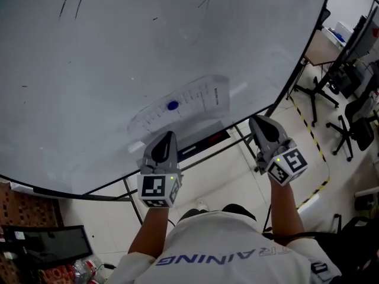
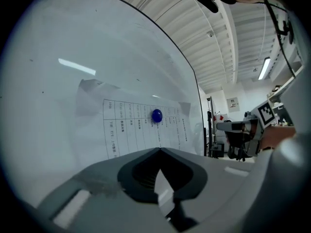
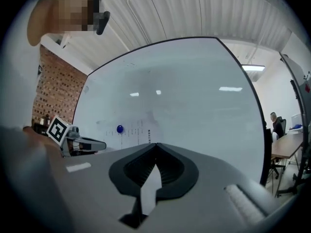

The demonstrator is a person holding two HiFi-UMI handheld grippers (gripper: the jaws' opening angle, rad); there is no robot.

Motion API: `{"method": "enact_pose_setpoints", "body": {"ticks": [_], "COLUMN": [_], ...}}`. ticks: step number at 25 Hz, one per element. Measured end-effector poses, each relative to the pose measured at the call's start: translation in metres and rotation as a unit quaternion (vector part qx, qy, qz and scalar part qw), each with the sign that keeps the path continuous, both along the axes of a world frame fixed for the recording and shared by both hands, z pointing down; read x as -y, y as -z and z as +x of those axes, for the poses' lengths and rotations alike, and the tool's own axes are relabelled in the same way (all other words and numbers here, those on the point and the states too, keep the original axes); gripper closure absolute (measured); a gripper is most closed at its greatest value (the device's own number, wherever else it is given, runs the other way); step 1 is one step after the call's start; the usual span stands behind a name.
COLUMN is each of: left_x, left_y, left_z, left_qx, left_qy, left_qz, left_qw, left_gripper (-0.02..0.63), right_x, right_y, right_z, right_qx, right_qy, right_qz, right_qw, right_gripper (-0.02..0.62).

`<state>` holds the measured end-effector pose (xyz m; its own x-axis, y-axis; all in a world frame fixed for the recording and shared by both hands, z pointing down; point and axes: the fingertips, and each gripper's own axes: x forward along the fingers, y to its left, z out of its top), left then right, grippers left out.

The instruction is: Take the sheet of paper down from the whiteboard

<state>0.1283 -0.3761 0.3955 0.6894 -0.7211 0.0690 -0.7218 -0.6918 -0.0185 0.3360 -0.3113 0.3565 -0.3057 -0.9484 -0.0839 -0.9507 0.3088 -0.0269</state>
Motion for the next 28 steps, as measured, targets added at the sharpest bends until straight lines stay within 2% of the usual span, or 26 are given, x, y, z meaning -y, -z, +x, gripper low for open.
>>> {"method": "enact_pose_setpoints", "body": {"ticks": [9, 12, 17, 23, 25, 28], "left_x": [0.017, 0.011, 0.008, 0.012, 0.016, 0.021], "left_y": [0.027, 0.036, 0.047, 0.053, 0.058, 0.068], "left_z": [-0.021, -0.017, -0.006, 0.010, 0.014, 0.018], "left_qx": [-0.017, -0.027, -0.023, 0.020, 0.039, 0.062], "left_qy": [0.098, 0.127, 0.172, 0.206, 0.207, 0.215], "left_qz": [0.023, 0.029, 0.045, 0.065, 0.074, 0.095], "left_qw": [0.9948, 0.9911, 0.9838, 0.9761, 0.9747, 0.9701], "left_gripper": [0.604, 0.604, 0.604, 0.598, 0.522, 0.482], "right_x": [0.043, 0.053, 0.067, 0.073, 0.076, 0.076], "right_y": [0.016, 0.020, 0.027, 0.026, 0.027, 0.028], "right_z": [-0.004, 0.007, 0.016, 0.016, 0.015, 0.010], "right_qx": [-0.003, -0.001, -0.001, 0.001, 0.004, -0.002], "right_qy": [0.088, 0.117, 0.172, 0.208, 0.210, 0.216], "right_qz": [0.012, 0.012, 0.016, 0.013, 0.014, 0.017], "right_qw": [0.996, 0.993, 0.985, 0.978, 0.978, 0.976], "right_gripper": [0.589, 0.589, 0.588, 0.588, 0.589, 0.589]}}
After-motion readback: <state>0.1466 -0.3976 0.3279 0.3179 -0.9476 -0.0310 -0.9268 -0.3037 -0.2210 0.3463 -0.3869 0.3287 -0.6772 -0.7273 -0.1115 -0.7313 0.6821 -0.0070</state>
